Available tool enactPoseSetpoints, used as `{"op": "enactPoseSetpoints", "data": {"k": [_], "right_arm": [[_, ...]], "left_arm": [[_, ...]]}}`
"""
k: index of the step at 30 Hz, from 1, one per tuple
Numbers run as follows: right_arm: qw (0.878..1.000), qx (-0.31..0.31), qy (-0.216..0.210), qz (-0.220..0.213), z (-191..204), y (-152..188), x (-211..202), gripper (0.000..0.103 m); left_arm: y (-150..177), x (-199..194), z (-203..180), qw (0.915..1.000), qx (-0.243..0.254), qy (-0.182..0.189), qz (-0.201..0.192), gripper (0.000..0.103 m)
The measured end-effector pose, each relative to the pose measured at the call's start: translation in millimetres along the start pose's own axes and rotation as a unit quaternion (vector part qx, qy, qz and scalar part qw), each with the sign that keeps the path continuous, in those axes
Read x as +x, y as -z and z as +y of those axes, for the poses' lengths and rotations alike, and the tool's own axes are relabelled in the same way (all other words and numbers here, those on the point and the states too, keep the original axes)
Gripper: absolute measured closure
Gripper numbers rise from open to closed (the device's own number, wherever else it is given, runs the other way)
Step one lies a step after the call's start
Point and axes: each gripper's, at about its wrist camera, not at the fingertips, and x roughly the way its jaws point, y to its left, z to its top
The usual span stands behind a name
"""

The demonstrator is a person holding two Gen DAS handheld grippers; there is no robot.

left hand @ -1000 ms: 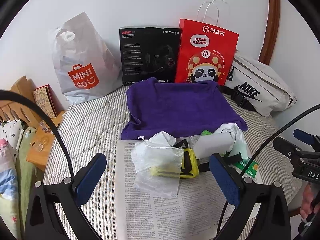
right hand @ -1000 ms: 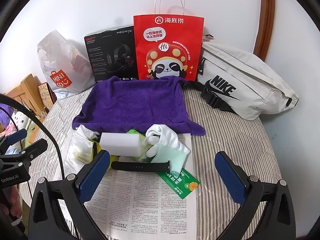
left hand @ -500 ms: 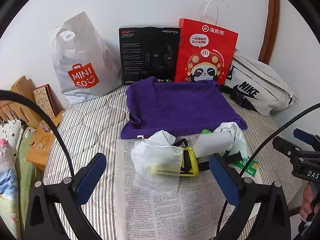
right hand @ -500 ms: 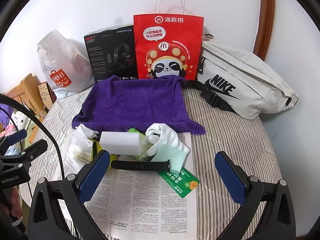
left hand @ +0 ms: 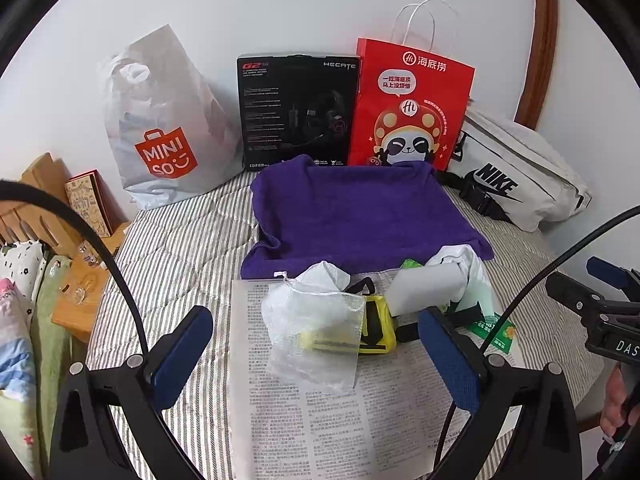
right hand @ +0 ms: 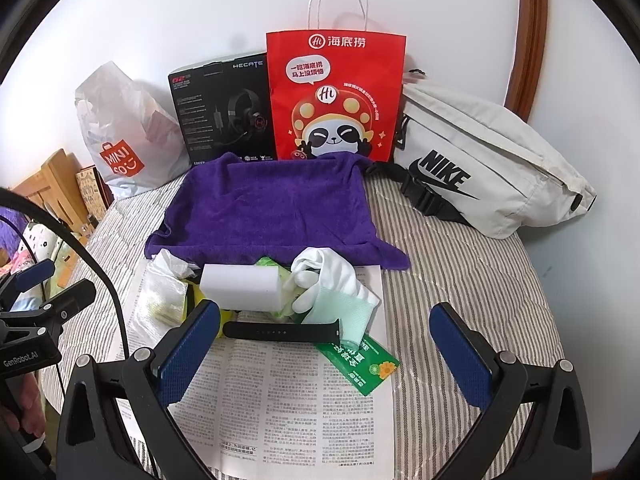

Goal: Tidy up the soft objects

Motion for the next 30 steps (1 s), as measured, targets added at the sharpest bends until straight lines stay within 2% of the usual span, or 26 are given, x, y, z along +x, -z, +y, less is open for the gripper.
{"op": "enactPoseSetpoints", "data": {"k": [18,24,30], "right_arm": [[1.0,-0.007,-0.006,-0.008,2,2,2,0.0],[1.0,-0.004,-0.006,-0.003,-1,7,15,0.0],[1.0,-0.005,-0.004,0.014,-4,15,32,0.0]], "left_arm": [[3,1,-4,0.9999,0.011,-0.006,0.001,0.0],[13,21,7,0.9998,0.013,0.0,0.011,0.0],[28,56,15,0.9989,0.022,0.012,0.039,0.0]]}}
